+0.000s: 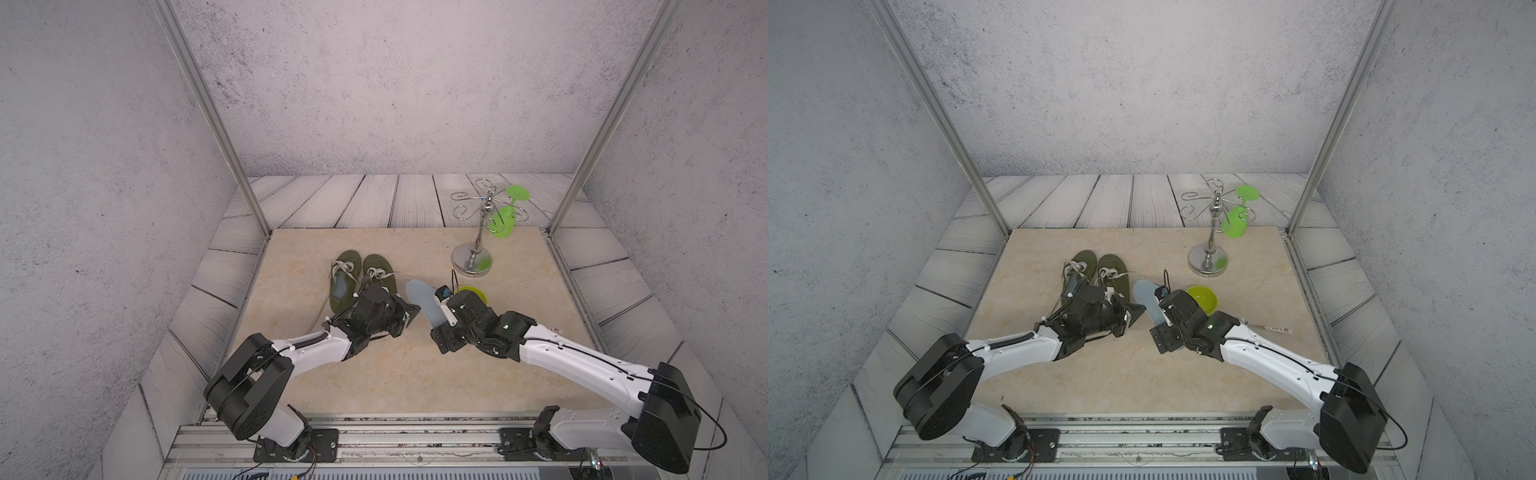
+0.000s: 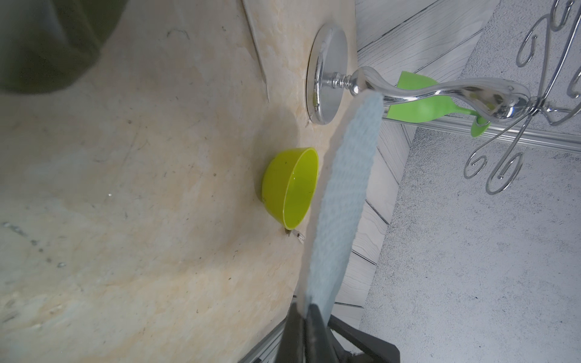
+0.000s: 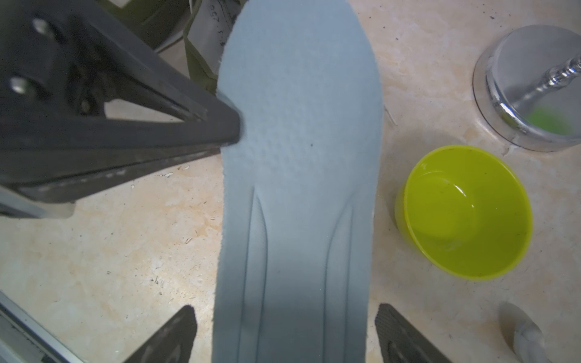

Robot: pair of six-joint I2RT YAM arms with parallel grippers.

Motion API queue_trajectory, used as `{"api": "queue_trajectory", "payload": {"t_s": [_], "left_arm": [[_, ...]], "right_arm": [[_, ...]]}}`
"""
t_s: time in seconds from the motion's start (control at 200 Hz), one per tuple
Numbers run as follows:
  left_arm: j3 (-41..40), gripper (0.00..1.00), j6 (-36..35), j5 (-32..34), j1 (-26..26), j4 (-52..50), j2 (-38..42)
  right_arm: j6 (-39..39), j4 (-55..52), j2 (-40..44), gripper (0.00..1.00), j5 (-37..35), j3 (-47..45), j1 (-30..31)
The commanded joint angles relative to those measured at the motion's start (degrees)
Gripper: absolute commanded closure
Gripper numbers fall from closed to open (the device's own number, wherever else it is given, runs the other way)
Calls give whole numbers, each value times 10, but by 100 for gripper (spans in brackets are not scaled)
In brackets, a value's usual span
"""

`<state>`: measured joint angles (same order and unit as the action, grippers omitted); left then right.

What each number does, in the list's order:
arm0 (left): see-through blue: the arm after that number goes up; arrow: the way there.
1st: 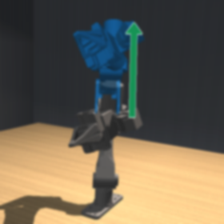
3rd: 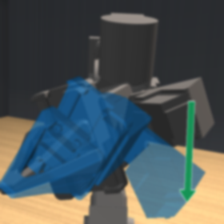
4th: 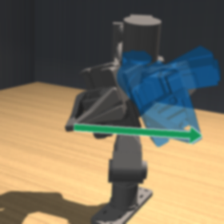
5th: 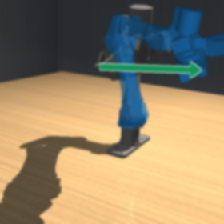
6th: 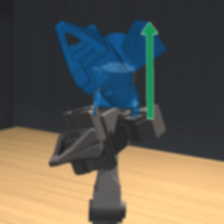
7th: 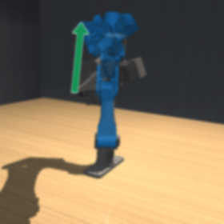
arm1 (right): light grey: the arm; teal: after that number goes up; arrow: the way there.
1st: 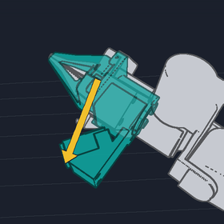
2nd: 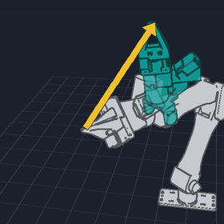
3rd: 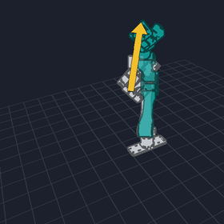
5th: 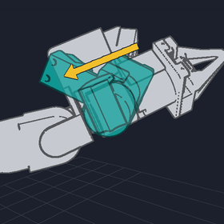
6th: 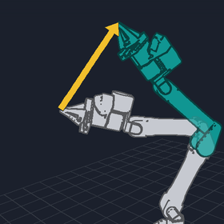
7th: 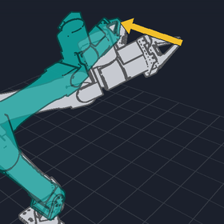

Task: Insert the insole into the shoe
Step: Pick up the insole from the center of the board.

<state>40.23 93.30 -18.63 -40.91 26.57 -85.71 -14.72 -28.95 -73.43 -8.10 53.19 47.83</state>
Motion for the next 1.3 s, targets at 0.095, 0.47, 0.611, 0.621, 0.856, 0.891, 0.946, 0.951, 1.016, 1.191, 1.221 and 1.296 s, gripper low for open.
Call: {"api": "queue_trajectory", "payload": {"t_s": [0.095,0.47,0.611,0.621,0.856,0.891,0.946,0.951,1.016,1.191,1.221,1.296], "left_arm": [[-23,100,40,8,-2,44,3],[-26,100,47,5,-2,55,-1],[-31,100,44,8,-2,45,7],[-31,100,44,8,-2,45,7],[-23,78,28,-2,-2,30,3],[-16,71,16,-5,-2,14,4],[-2,62,-14,-11,-1,-19,9],[-1,62,-17,-11,-1,-22,9],[21,55,-58,-16,3,-77,16],[63,44,-158,-16,29,-215,52],[65,44,-173,-16,37,-227,59],[83,44,-226,-16,59,-276,76]], "right_arm": [[2,-14,-21,5,-14,11,2],[19,-5,-27,10,-25,3,2],[22,-3,-28,16,-28,4,1],[22,-3,-27,17,-28,4,1],[22,-12,-29,36,-23,13,1],[22,-16,-28,39,-23,16,1],[21,-22,-27,42,-23,20,1],[21,-23,-27,42,-23,21,1],[18,-35,-24,44,-24,29,-1],[15,-59,-9,49,-23,38,-6],[16,-62,-6,49,-20,40,-8],[14,-75,-3,51,-12,45,-14]]}}
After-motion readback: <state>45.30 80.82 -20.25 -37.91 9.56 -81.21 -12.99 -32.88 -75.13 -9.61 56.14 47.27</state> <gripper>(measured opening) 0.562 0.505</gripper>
